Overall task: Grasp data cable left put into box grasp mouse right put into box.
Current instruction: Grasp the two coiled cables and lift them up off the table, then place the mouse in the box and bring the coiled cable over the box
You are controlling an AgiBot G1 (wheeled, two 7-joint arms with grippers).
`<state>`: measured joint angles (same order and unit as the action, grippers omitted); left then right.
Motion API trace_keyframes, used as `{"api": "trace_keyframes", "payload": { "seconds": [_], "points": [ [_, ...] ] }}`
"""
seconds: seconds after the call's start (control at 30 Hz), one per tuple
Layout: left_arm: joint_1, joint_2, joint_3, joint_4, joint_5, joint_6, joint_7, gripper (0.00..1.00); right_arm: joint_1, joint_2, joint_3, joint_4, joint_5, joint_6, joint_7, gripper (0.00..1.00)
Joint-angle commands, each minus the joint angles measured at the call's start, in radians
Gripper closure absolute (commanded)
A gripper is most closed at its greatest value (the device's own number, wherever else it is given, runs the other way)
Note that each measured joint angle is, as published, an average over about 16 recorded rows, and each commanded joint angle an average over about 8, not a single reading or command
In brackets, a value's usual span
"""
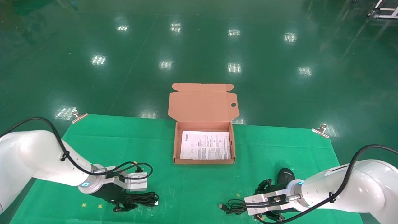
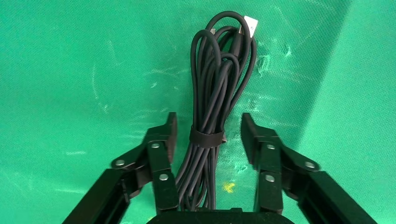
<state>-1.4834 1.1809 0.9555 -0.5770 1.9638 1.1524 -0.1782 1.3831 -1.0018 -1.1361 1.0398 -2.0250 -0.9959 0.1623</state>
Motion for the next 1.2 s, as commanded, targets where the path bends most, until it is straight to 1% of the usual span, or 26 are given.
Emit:
{"api": "trace_keyframes", "payload": {
  "seconds": [0.03, 0.67, 0.8, 0.9, 1.03, 1.2],
  "points": [
    [0.0, 0.0, 0.0, -0.001, 0.0, 0.0, 0.0, 1.0, 0.0, 0.0, 0.0, 0.001, 0.0, -0.001, 0.0, 1.0],
    [0.001, -0.001, 0.001, -0.003, 0.001, 0.002, -0.001, 1.0, 0.002, 0.001, 0.0, 0.002, -0.001, -0.002, 0.001, 1.0],
    [-0.01, -0.013, -0.003, -0.015, -0.002, 0.008, 0.001, 1.0, 0.015, 0.015, 0.008, 0.014, -0.001, -0.003, 0.012, 1.0],
    [-0.035, -0.045, -0.02, -0.046, -0.023, 0.03, -0.001, 1.0, 0.041, 0.048, 0.028, 0.054, -0.005, -0.003, 0.046, 1.0],
    [-0.083, -0.106, -0.043, -0.135, -0.033, 0.041, -0.01, 1.0, 0.089, 0.115, 0.071, 0.148, -0.022, 0.004, 0.125, 1.0],
    [-0.136, -0.158, -0.067, -0.272, -0.012, 0.006, -0.04, 1.0, 0.154, 0.173, 0.127, 0.25, -0.056, 0.025, 0.218, 1.0]
  ]
}}
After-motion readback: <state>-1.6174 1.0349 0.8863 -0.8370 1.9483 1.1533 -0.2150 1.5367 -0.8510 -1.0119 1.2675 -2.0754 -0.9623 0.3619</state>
